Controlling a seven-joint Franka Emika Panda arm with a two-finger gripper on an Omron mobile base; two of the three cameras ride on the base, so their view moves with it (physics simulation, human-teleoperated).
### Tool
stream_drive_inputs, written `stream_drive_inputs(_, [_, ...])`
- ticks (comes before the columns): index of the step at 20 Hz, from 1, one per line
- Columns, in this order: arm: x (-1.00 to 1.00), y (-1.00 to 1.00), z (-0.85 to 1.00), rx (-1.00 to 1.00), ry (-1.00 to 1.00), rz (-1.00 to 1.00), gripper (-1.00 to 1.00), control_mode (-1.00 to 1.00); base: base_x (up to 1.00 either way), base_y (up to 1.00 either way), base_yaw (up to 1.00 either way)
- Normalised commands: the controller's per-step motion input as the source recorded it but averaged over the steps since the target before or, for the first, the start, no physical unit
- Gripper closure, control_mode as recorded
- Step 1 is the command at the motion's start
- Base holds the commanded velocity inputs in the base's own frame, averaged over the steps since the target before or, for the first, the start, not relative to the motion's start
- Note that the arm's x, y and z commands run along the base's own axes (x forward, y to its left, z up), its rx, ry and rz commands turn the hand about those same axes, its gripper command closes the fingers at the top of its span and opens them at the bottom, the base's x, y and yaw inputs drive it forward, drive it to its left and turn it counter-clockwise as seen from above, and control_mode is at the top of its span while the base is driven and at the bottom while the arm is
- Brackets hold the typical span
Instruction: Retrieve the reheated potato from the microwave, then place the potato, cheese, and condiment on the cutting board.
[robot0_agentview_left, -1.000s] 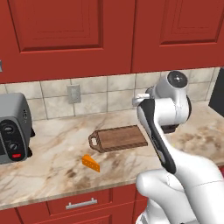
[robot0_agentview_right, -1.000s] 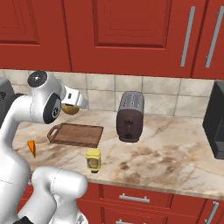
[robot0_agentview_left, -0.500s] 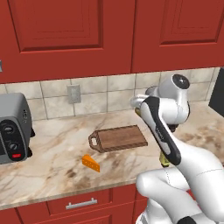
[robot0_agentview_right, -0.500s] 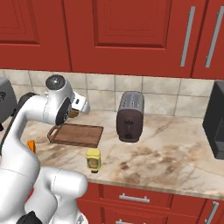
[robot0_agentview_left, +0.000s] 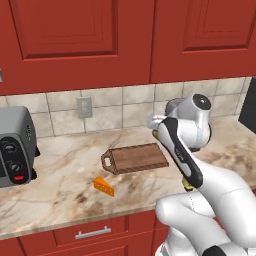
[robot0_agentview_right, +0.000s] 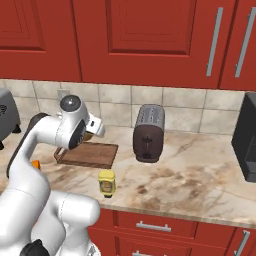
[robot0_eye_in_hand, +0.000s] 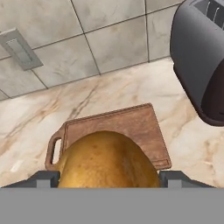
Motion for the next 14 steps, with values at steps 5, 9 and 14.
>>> stream_drive_inputs(5, [0.23,0.00,-0.29,-0.01,0.08,-0.02,1.00,-1.00,0.00,0.00,0.00])
stream_drive_inputs(9, [0.29,0.00,-0.24,-0.04,0.20,-0.03,1.00,-1.00,0.00,0.00,0.00])
stream_drive_inputs(14, [0.19,-0.01,-0.24,-0.11,0.14,-0.02,1.00,-1.00,0.00,0.00,0.00])
